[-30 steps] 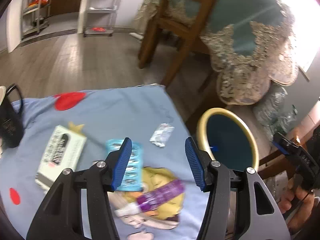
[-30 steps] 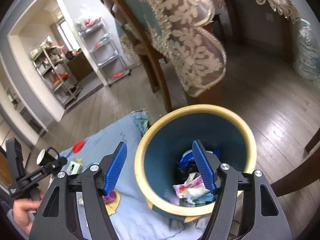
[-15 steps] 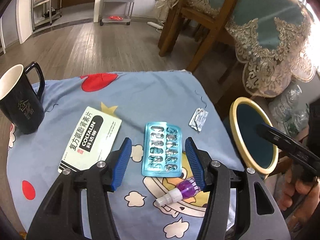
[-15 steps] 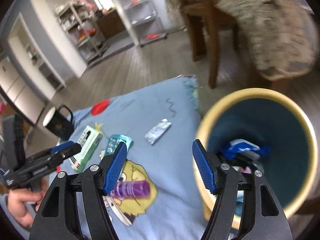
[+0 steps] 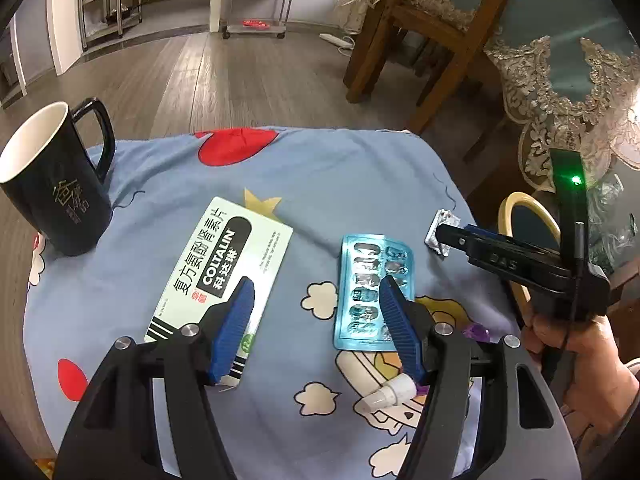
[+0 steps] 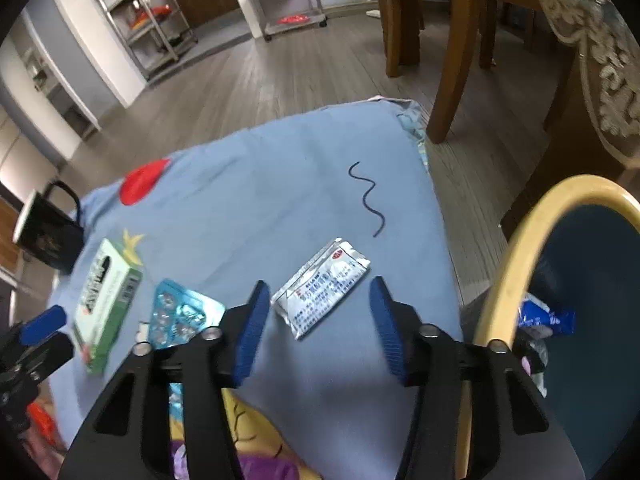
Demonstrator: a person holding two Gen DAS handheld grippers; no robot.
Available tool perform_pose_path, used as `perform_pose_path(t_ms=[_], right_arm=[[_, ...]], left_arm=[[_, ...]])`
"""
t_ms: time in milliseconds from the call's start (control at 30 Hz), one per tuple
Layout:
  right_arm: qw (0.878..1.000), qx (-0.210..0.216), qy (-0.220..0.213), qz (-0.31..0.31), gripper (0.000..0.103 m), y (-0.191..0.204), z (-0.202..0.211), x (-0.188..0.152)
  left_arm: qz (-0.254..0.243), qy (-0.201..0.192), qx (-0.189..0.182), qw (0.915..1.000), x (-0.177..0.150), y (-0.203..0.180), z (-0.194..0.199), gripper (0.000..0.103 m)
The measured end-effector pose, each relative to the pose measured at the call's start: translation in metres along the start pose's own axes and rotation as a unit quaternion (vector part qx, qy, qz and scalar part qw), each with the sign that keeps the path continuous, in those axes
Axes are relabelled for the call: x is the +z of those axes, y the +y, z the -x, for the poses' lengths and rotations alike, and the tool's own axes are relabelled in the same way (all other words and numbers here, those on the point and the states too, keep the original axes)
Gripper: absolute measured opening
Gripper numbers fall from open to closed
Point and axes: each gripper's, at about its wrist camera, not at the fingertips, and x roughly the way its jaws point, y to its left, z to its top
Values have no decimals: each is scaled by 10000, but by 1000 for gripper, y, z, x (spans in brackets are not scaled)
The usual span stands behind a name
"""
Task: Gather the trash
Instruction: 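Move both open grippers back toward the cushion, then grasp the foil packet with the right gripper while the left grasps the teal blister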
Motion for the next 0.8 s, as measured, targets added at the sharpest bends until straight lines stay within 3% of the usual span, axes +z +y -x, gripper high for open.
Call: perform_pose_path(t_ms=[100, 167, 400, 800], right_arm=[[9994, -183, -55, 291, 47, 9, -7, -1], [9989, -180, -82, 430, 28, 13, -9, 0], [9983, 15, -213, 541, 23, 9, 2, -3], [9953, 329, -899, 151, 23, -22, 84, -8]], left_arm=[[10, 49, -49, 10000, 0, -1, -3, 65], [-25, 95, -84, 9999, 1, -5, -8, 65], [-248, 351, -194, 9989, 0, -31, -31, 66], [-447, 800, 51, 9958, -3, -63, -81, 77]])
